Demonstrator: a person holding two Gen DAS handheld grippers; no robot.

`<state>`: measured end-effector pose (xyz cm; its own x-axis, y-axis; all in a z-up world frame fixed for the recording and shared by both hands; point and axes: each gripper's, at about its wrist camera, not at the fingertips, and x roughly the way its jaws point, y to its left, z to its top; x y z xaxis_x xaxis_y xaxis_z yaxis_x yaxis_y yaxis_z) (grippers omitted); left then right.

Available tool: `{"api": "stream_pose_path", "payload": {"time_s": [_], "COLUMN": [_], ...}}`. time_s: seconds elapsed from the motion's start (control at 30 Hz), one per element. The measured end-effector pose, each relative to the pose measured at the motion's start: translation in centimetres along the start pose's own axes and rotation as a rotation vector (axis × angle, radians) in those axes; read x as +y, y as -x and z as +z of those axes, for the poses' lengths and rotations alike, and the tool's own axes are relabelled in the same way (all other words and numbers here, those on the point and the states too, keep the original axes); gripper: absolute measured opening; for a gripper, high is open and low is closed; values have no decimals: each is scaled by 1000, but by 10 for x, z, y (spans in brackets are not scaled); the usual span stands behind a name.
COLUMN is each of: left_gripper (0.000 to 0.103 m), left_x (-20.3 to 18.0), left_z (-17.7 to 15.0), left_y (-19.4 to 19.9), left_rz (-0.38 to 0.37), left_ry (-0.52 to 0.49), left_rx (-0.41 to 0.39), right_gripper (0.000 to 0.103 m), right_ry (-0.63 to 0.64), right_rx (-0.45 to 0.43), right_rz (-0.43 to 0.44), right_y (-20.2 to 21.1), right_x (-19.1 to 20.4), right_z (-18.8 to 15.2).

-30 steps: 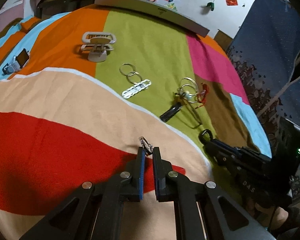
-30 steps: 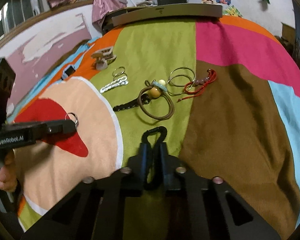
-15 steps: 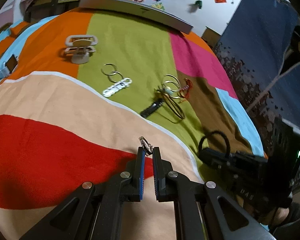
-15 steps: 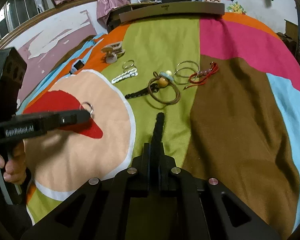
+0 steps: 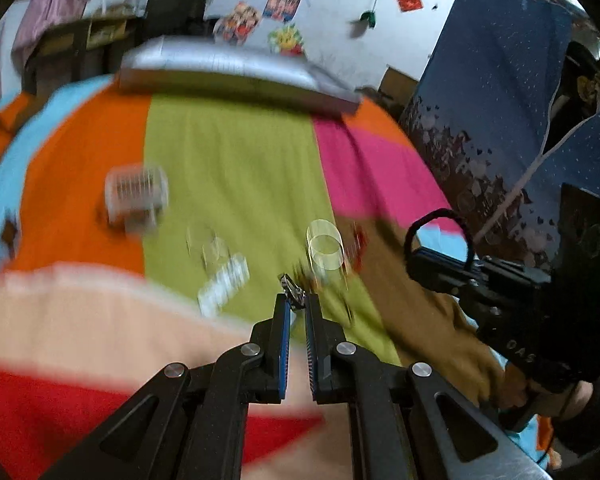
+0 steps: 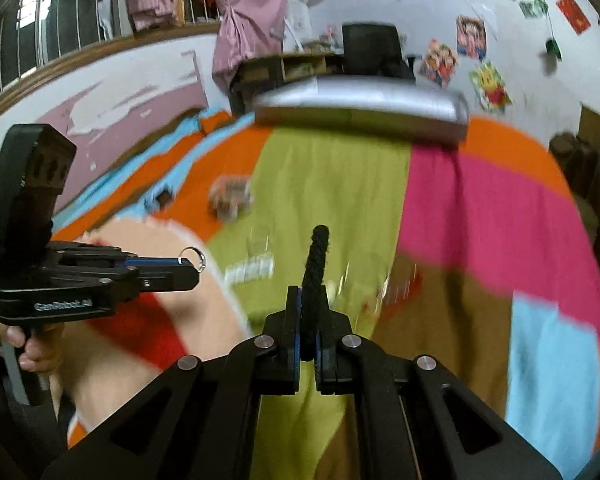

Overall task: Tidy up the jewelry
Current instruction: 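Carry both items to the grid-paper tray and open both tools to release them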

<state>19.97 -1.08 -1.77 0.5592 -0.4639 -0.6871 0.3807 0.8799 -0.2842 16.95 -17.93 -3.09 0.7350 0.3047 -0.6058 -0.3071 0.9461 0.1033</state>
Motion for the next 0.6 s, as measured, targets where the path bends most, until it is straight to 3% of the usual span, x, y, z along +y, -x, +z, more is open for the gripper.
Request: {"api": "stream_pose_path", "payload": {"time_s": [0.37, 0.6], "left_gripper": [8, 8], "left_x": [43, 72], "left_z": [148, 204], "left_y": [-28, -71], "left_rz": [85, 111], "left_ry": [-58, -19], "left_rx": [-158, -181], "right_gripper": [5, 5], "right_ry": [53, -3], "right_rx": [-82, -40], "right_rz": [-61, -63], "right_y": [-69, -141], "right_x": [-30, -53], "right_z": [159, 207]}}
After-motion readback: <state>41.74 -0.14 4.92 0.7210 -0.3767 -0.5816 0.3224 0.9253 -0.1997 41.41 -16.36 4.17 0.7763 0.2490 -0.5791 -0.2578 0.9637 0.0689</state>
